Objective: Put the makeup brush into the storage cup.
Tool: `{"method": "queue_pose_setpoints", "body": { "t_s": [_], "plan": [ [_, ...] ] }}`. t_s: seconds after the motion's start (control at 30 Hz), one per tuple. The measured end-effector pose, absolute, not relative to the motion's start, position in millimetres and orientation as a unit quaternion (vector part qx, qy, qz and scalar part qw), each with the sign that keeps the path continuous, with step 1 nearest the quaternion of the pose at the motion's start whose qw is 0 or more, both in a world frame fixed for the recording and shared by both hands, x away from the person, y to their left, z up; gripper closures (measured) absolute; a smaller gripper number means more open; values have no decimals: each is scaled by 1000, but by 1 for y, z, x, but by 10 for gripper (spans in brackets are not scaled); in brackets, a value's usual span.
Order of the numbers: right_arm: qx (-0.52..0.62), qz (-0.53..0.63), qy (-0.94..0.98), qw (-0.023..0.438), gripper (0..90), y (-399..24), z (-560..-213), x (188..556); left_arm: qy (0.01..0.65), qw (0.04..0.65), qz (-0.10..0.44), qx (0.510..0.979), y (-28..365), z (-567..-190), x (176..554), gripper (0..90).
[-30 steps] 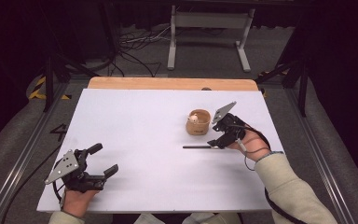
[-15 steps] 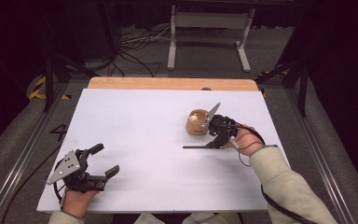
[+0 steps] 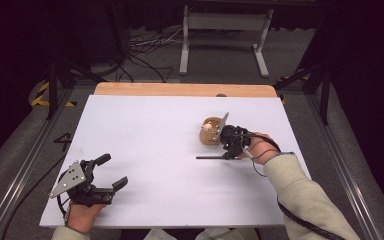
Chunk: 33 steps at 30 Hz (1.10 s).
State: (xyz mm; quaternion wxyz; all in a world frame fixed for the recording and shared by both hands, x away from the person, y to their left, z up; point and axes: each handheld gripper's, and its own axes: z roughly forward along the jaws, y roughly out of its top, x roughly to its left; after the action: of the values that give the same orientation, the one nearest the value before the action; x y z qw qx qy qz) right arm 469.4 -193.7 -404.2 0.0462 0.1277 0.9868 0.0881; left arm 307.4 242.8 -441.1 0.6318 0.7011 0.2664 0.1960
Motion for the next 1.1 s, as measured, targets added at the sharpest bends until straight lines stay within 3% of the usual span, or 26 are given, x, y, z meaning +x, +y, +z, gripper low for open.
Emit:
{"method": "queue_pose_setpoints", "body": {
  "t_s": [1.1],
  "plan": [
    [88,54,994,25,832,-183,-417,470,279,625,190,704,245,-441,308,65]
  ]
}}
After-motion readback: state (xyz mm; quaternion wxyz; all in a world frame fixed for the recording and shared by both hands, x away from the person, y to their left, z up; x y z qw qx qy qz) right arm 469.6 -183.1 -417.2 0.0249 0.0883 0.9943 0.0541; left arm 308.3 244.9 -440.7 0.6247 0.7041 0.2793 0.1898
